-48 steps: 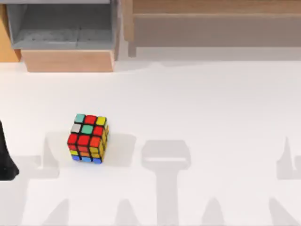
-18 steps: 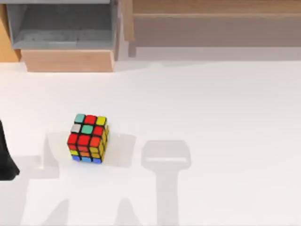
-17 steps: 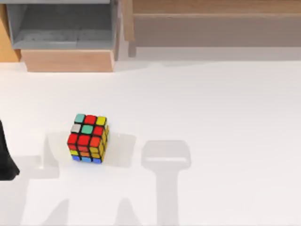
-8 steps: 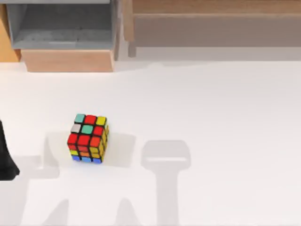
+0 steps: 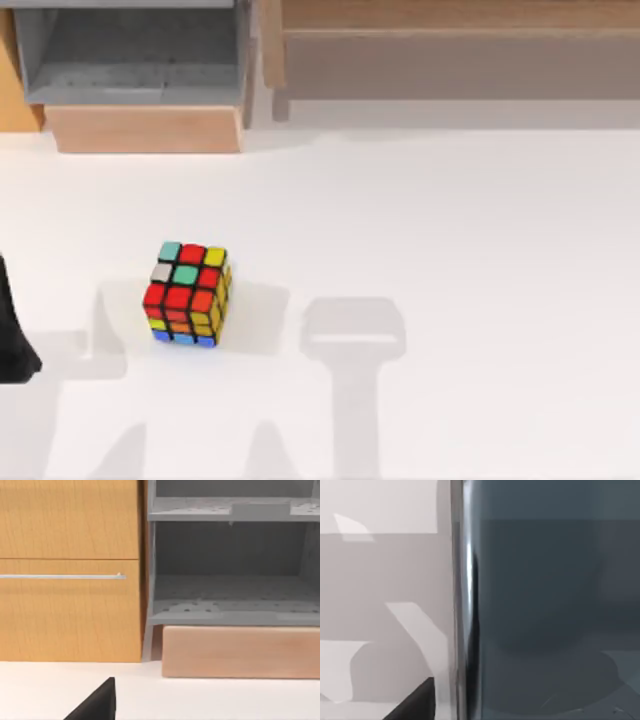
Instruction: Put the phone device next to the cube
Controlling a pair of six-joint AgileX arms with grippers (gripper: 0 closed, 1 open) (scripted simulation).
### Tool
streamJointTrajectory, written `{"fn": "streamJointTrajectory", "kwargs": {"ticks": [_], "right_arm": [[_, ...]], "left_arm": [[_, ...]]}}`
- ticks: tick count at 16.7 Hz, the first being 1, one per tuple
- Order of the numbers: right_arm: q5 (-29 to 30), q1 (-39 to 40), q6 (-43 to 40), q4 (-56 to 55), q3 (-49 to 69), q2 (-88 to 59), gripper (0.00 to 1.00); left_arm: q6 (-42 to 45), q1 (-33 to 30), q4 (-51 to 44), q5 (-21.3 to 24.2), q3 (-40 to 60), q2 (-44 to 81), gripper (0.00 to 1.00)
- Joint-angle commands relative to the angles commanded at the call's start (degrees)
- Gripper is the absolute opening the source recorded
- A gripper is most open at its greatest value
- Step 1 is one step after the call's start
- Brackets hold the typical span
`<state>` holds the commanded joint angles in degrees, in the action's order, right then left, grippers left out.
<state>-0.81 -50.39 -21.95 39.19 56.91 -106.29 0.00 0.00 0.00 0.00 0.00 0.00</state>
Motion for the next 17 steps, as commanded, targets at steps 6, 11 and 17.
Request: {"fn": "streamJointTrajectory", "kwargs": {"ticks": [6,11,17], "right_arm": [[0.0,0.0,0.0,0.0,0.0,0.0,0.32],[0.0,0.0,0.0,0.0,0.0,0.0,0.00],[0.0,0.0,0.0,0.0,0.0,0.0,0.00]], "left_arm": [[0.0,0.0,0.0,0.0,0.0,0.0,1.00],[0.0,0.0,0.0,0.0,0.0,0.0,1.00],[0.0,0.0,0.0,0.0,0.0,0.0,1.00]]}}
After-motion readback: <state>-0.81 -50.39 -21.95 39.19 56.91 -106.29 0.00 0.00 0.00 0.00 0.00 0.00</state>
